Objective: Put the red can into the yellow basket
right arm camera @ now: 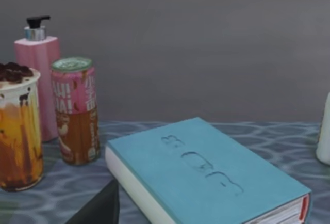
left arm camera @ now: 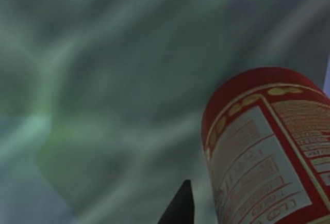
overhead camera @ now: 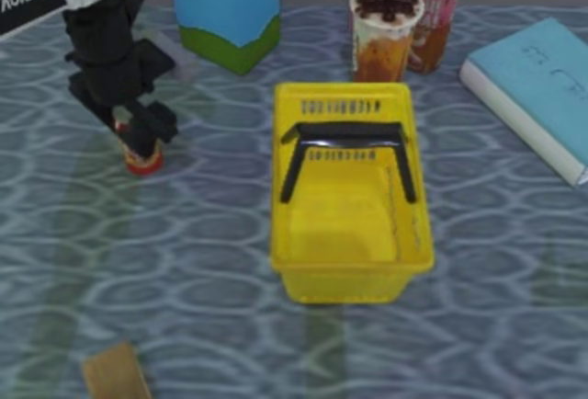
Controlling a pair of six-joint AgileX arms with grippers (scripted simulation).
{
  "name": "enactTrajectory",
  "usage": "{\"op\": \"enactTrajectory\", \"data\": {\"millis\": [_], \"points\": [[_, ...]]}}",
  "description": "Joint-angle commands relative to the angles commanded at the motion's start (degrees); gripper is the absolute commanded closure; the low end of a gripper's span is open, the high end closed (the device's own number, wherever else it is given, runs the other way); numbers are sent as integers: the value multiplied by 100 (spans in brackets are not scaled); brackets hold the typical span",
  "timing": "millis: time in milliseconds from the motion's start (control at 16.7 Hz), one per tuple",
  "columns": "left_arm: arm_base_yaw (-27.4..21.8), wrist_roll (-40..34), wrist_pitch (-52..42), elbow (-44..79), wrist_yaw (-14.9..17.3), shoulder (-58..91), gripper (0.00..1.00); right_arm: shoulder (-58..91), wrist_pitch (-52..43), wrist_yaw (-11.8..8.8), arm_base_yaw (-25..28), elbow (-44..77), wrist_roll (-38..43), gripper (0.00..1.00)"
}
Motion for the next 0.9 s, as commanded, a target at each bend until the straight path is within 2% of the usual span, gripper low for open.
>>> {"op": "enactTrajectory", "data": {"millis": [300,900], "points": [[0,0,0,0,0,0,98,0,0,0,0,0,0,0],[7,6,1,-4,2,-10,100,0,0,0,0,0,0,0]]}}
